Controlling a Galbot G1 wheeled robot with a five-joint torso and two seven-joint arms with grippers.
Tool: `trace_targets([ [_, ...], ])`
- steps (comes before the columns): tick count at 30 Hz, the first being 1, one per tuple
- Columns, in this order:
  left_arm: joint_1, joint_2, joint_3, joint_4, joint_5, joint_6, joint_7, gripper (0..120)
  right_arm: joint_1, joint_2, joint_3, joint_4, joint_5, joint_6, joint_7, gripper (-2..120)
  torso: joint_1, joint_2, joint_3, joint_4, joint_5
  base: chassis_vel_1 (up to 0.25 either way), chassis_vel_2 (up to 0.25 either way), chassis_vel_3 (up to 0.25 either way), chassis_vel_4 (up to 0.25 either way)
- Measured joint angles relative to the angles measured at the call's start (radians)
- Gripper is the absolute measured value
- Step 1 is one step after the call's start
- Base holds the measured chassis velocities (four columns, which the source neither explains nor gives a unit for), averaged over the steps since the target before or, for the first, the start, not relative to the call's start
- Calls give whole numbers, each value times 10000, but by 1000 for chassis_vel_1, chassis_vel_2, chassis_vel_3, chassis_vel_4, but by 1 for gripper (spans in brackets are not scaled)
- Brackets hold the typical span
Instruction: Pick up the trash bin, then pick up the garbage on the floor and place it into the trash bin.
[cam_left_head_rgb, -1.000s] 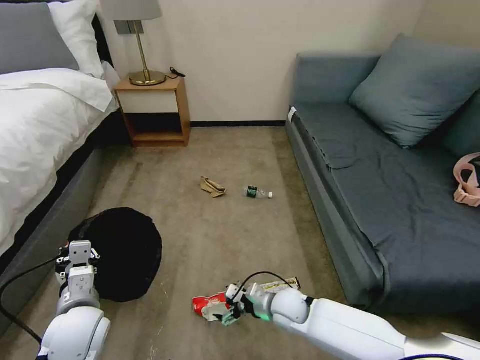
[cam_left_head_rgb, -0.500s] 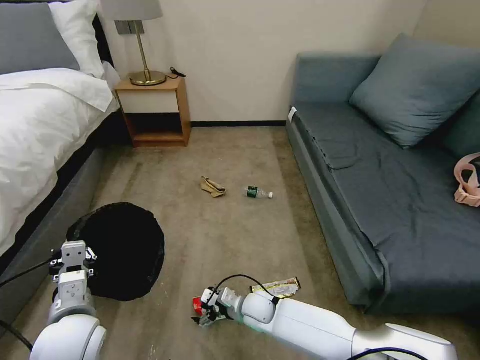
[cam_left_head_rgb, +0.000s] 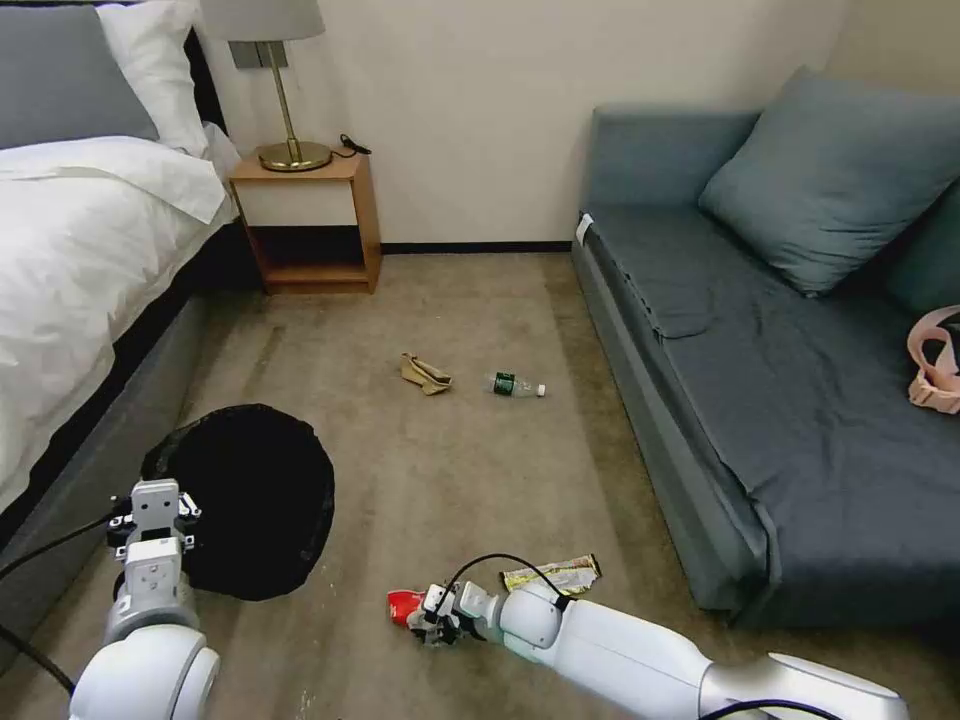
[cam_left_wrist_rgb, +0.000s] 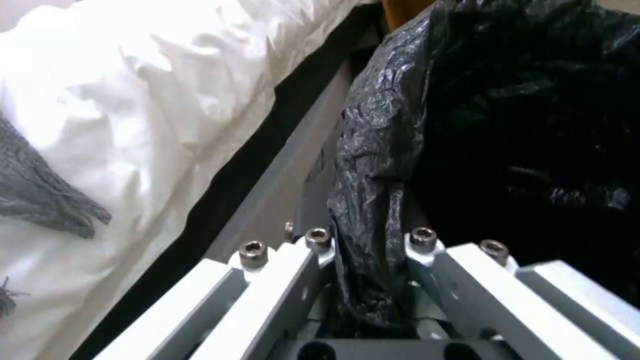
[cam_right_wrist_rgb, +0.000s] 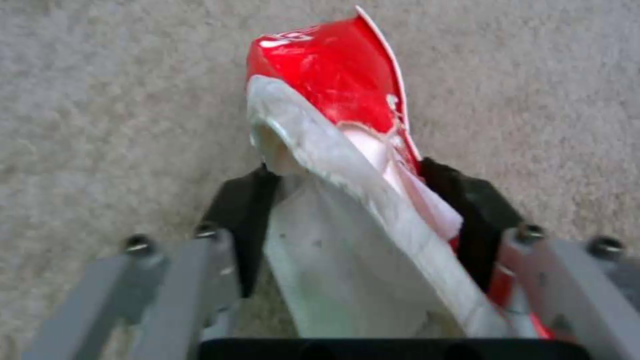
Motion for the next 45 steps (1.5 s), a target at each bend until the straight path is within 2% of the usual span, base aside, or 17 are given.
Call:
trace_targets([
  [2, -5, 1, -2, 22, 0, 0, 0, 4, 5, 0, 6, -23, -2, 20, -12, 50, 0, 0, 0, 0, 0, 0, 0, 0, 0],
  [4, -11, 7, -27, 37, -20, 0, -1, 4, 15, -6, 13, -77, -17, 76, -53, 39, 0, 0, 0, 0, 0, 0, 0, 0, 0],
  [6, -11, 7, -35, 34, -29, -1, 0, 4, 17, -7, 22, -91, -29, 98, -66, 36, 0, 0, 0, 0, 0, 0, 0, 0, 0],
  [8, 8, -1, -34, -9, -39, -3, 1, 4, 20, -6, 48, -102, -42, 127, -93, 25, 0, 1, 0, -1, 0, 0, 0, 0, 0],
  [9, 8, -1, -34, -9, -39, -3, 1, 4, 20, -6, 48, -102, -42, 127, -93, 25, 0, 1, 0, -1, 0, 0, 0, 0, 0],
  [12, 39, -71, 4, -46, -41, -45, 20, 4, 22, 2, 156, -98, -96, 151, -117, 9, 0, 1, 1, 0, 0, 0, 0, 0, 0],
  [13, 39, -71, 4, -46, -41, -45, 20, 4, 22, 2, 156, -98, -96, 151, -117, 9, 0, 1, 1, 0, 0, 0, 0, 0, 0],
  [15, 39, -112, 20, -54, -65, -187, 28, 4, -23, 12, 336, -88, -118, 155, -118, 1, 0, 0, 0, 0, 0, 0, 0, 0, 0],
  [20, 62, -171, 61, -112, -186, -463, 32, 4, -213, 19, 887, -68, -295, 173, -119, 0, 0, 0, 0, -1, 0, 0, 0, 0, 0],
  [28, 225, -251, -30, -111, -199, -789, 32, 4, -1014, -52, 3094, 299, -558, 354, -26, 0, 0, 0, 0, 0, 1, 0, 0, 0, 0],
  [30, 363, -325, -63, -57, -199, -1046, -18, 4, -1359, -138, 4581, 1095, -147, 313, 28, 0, 0, 0, 1, -3, 0, 0, 0, 0, 0],
  [34, 509, -342, -63, -63, -188, -1159, -38, 4, -1435, -198, 5149, 1715, 325, 196, 81, 0, 0, 0, 1, -2, 1, 0, 0, 0, 0],
  [37, 793, -454, -94, -135, -72, -1372, -84, 4, -1281, -356, 6049, 3468, 1415, -95, 149, 0, 0, 1, 1, -1, 1, 0, 0, 0, 0],
  [38, 793, -454, -94, -135, -72, -1372, -84, 4, -1281, -356, 6049, 3468, 1415, -95, 149, 0, 0, 1, 1, -1, 1, 0, 0, 0, 0],
  [41, 931, -471, -53, -168, -34, -1560, -264, 4, -873, -555, 6177, 4973, 2292, -278, -271, 0, 0, 0, 0, -1, 1, 0, 0, 0, 0],
  [43, 939, -470, -41, -168, -34, -1588, -296, 4, -771, -596, 6121, 5309, 2522, -363, -366, 0, 0, 0, 0, -1, 0, 0, 0, 0, 0],
  [45, 876, -452, 4, -107, -34, -1612, -333, 4, -414, -627, 5757, 6339, 3427, -726, -622, 0, 0, 0, -1, 0, -1, 0, 0, 0, 0],
])
